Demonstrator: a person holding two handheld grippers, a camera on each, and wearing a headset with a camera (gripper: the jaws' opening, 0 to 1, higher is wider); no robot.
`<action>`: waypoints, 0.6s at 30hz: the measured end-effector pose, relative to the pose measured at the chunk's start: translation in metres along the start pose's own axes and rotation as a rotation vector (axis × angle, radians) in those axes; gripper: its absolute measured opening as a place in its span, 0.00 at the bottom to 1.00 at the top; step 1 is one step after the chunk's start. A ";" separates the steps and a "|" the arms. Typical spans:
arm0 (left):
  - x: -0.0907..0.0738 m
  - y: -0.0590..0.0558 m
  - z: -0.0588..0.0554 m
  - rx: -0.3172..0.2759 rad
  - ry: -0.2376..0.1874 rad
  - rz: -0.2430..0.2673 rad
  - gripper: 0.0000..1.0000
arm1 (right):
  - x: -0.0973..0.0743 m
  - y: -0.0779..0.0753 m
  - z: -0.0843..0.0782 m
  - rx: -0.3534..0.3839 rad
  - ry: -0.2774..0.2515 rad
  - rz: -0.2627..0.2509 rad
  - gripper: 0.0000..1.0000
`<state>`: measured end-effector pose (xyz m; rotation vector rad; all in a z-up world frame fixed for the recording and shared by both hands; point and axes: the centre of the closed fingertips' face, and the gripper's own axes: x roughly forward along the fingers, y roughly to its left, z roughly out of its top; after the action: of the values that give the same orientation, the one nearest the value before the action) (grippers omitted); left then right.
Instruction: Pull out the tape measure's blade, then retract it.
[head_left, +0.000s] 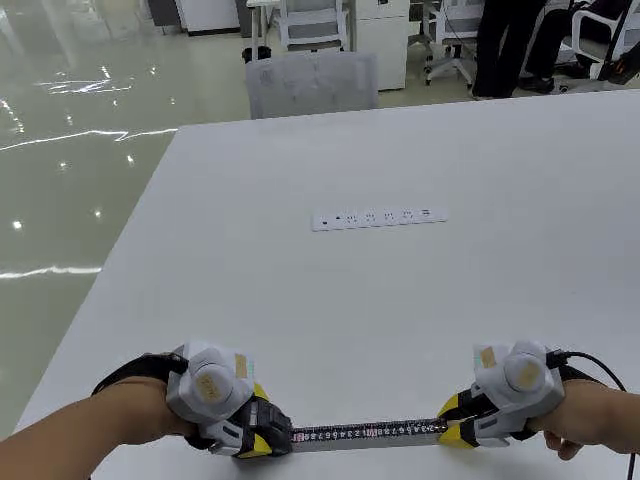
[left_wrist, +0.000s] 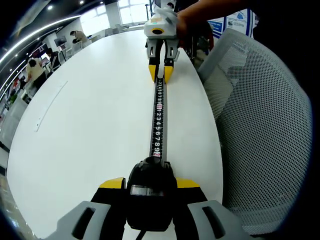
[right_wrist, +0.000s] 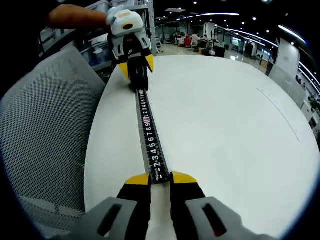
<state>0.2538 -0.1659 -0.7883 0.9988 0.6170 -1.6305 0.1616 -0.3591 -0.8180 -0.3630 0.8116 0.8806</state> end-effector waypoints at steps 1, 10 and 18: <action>0.000 0.000 0.000 0.000 0.000 0.000 0.32 | -0.002 -0.001 -0.002 0.004 -0.001 -0.002 0.12; 0.000 0.000 0.000 0.001 0.002 -0.003 0.32 | -0.007 -0.002 -0.009 0.020 -0.001 -0.013 0.12; 0.000 0.000 0.000 0.002 0.004 -0.003 0.32 | -0.012 -0.004 -0.013 0.030 -0.001 -0.017 0.12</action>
<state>0.2538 -0.1655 -0.7880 1.0035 0.6201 -1.6318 0.1542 -0.3756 -0.8182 -0.3431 0.8183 0.8519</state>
